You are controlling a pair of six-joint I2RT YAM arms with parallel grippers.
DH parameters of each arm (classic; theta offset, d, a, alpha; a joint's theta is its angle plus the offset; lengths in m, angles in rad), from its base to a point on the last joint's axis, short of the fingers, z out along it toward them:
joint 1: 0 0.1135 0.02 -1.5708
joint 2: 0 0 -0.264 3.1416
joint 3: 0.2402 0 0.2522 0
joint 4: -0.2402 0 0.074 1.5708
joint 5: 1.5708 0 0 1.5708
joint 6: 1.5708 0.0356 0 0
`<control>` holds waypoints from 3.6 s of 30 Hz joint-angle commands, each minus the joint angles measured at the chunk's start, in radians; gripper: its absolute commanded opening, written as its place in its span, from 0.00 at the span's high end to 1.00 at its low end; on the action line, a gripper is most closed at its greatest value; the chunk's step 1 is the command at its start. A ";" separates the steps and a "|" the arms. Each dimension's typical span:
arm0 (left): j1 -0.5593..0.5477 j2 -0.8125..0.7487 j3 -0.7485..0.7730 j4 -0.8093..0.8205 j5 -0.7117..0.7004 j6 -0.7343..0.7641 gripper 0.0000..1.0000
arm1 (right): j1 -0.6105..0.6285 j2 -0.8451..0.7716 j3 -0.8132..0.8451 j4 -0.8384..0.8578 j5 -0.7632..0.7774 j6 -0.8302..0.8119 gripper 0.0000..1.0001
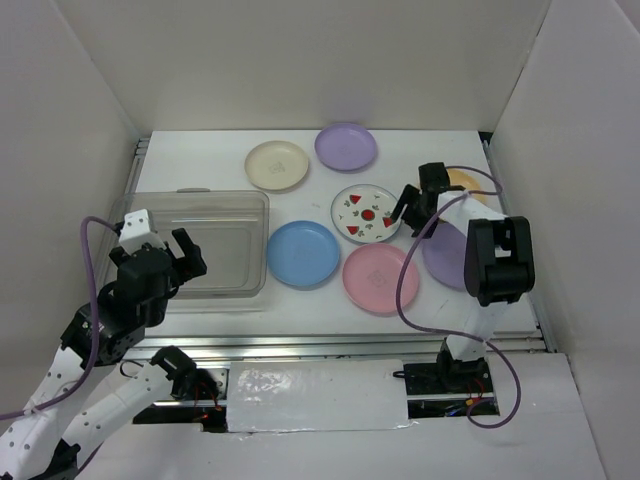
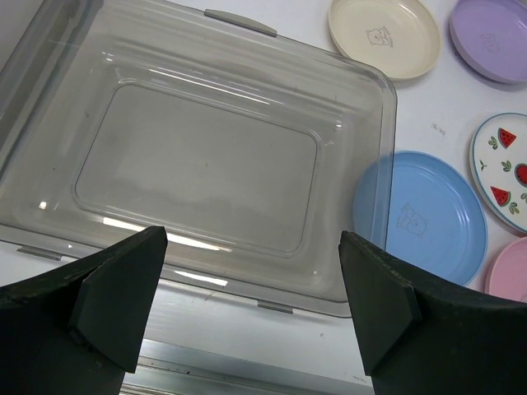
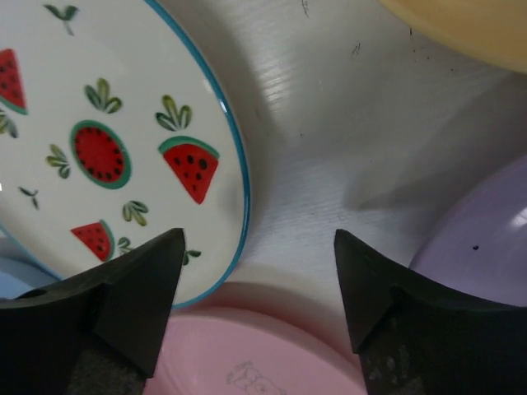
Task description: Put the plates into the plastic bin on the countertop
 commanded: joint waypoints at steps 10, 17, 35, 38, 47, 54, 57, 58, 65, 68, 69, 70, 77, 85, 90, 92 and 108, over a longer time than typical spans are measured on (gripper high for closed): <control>-0.003 0.004 0.003 0.047 0.012 0.030 0.01 | -0.001 0.144 0.149 -0.045 -0.029 0.034 0.54; -0.003 -0.010 0.001 0.047 0.011 0.030 0.01 | -0.001 0.166 0.181 -0.087 -0.035 0.034 0.74; -0.003 -0.007 0.007 0.039 0.008 0.027 0.01 | 0.005 0.273 0.350 -0.266 -0.041 -0.005 1.00; -0.003 -0.007 0.006 0.043 0.009 0.029 0.01 | -0.003 0.246 0.312 -0.225 -0.053 0.002 1.00; -0.003 0.030 0.009 0.045 0.017 0.035 0.01 | -0.017 -0.035 0.108 0.016 -0.067 0.105 1.00; -0.001 0.036 0.009 0.045 0.006 0.033 0.01 | -0.029 -0.198 0.076 0.102 -0.096 0.163 1.00; -0.001 0.040 0.010 0.039 -0.003 0.029 0.01 | -0.031 -0.222 0.080 0.109 -0.155 0.160 1.00; -0.001 0.042 0.010 0.040 -0.004 0.029 0.01 | -0.029 -0.242 0.076 0.117 -0.162 0.162 1.00; 0.000 0.062 0.012 0.050 0.015 0.038 0.03 | -0.018 -0.363 0.039 0.155 -0.222 0.168 1.00; 0.020 0.066 0.019 0.071 0.063 0.045 0.02 | 0.017 -0.422 0.040 0.143 -0.267 0.157 1.00; 0.028 0.065 0.016 0.083 0.083 0.055 0.02 | 0.028 -0.437 0.031 0.148 -0.279 0.156 1.00; 0.048 0.054 0.013 0.109 0.127 0.067 0.02 | 0.051 -0.463 0.026 0.154 -0.287 0.159 1.00; 0.131 -0.035 -0.004 0.143 0.163 0.066 0.01 | 0.201 -0.498 0.019 0.198 -0.366 0.182 1.00; 0.159 -0.058 -0.005 0.114 0.100 0.049 0.01 | 0.442 -0.313 0.158 0.266 -0.327 0.255 1.00; 0.160 -0.041 -0.004 0.102 0.086 0.047 0.01 | 0.560 -0.134 0.279 0.342 -0.316 0.327 1.00; 0.160 -0.038 -0.004 0.100 0.086 0.047 0.01 | 0.587 -0.040 0.369 0.338 -0.294 0.338 1.00; 0.160 -0.056 -0.010 0.119 0.103 0.072 0.01 | 0.736 0.440 0.826 0.225 -0.244 0.373 1.00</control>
